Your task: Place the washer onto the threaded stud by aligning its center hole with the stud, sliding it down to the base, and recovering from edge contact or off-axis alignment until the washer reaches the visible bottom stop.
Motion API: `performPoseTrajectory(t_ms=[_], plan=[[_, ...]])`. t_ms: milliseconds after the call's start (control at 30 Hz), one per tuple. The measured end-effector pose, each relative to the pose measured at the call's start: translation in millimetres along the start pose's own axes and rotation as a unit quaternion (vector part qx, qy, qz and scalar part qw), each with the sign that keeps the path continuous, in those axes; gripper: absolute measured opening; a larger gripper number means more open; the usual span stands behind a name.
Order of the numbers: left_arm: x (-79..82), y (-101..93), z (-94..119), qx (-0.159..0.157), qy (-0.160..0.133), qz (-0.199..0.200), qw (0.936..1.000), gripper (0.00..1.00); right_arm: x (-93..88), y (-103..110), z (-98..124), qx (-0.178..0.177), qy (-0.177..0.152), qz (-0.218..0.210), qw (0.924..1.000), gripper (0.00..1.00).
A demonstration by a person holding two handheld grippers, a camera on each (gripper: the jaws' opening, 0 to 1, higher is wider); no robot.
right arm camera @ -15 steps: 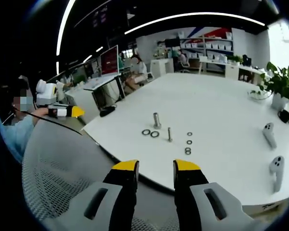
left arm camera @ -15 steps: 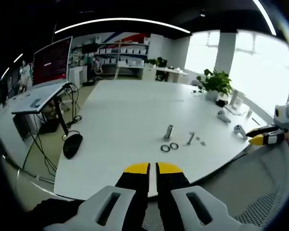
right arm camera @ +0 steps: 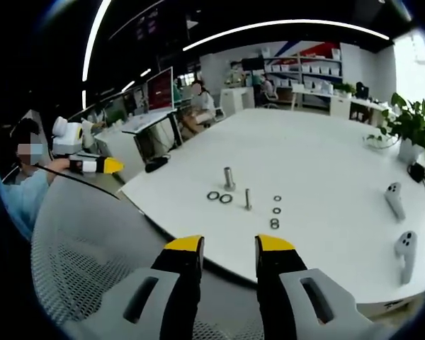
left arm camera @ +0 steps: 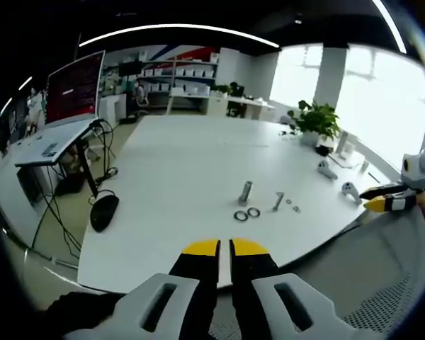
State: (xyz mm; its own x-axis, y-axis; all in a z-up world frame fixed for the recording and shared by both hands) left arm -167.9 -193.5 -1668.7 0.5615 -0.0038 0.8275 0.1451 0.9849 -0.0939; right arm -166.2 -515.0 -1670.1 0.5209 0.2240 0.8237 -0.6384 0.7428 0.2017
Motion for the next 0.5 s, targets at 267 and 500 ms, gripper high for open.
performPoseTrajectory(t_ms=[267, 500], plan=[[0.1, -1.0, -0.3, -0.001, 0.000, -0.002, 1.0000, 0.02, -0.2, 0.2, 0.4, 0.001, -0.002, -0.002, 1.0000, 0.31], [-0.7, -1.2, 0.0, -0.001, 0.002, -0.003, 1.0000, 0.02, -0.3, 0.3, 0.6, 0.001, -0.004, -0.004, 1.0000, 0.31]])
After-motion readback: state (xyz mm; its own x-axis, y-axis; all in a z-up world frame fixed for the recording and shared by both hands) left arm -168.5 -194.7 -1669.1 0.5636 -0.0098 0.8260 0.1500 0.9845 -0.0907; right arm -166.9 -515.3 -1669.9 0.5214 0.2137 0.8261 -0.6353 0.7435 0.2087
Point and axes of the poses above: the point that each gripper's makers call its tool centre point, and the gripper's own axes: z roughly backward along the fingers, y roughly to its left, x roughly out of its top, the point moved 3 cm from there along z, roughly backward along the fingers, and after that the axes turned 7 degrees about x, right-handed, at the moved point
